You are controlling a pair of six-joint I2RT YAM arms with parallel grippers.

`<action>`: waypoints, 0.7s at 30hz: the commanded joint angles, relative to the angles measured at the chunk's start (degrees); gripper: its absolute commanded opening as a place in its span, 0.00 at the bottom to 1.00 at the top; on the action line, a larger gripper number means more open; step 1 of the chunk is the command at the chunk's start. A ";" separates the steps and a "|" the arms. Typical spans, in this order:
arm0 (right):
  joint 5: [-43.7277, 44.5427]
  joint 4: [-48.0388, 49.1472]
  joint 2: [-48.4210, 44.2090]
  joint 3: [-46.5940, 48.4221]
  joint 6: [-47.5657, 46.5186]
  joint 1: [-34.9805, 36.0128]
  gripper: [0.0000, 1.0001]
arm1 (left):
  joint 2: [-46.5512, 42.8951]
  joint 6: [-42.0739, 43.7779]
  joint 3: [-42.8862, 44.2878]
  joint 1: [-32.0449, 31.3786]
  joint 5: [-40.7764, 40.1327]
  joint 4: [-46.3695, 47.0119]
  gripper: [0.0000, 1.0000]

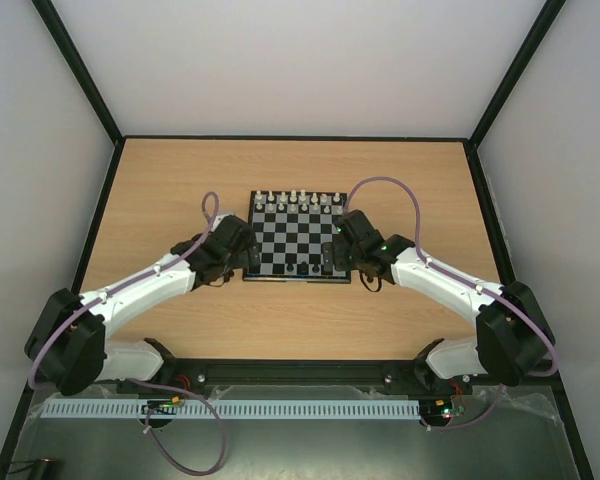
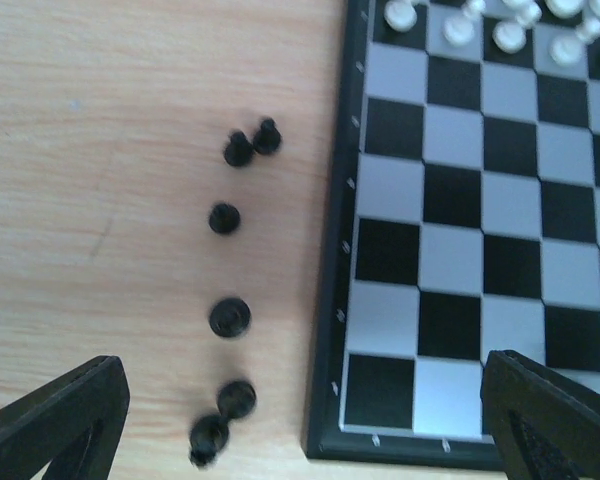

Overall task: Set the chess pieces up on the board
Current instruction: Pick up the chess piece at the center of the board.

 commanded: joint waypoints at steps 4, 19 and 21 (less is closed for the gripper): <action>0.24 -0.49 -0.87 -0.76 -0.59 -0.31 0.99 | -5.22 -4.69 -3.78 -4.05 2.26 -3.12 1.00; 0.89 -0.21 0.31 -0.66 -0.77 -0.44 0.99 | 0.07 -0.15 -6.13 2.16 1.02 3.77 0.47; 0.84 -0.12 0.46 -0.66 -0.85 -0.40 0.99 | 0.93 0.39 -6.17 3.27 1.60 4.67 0.43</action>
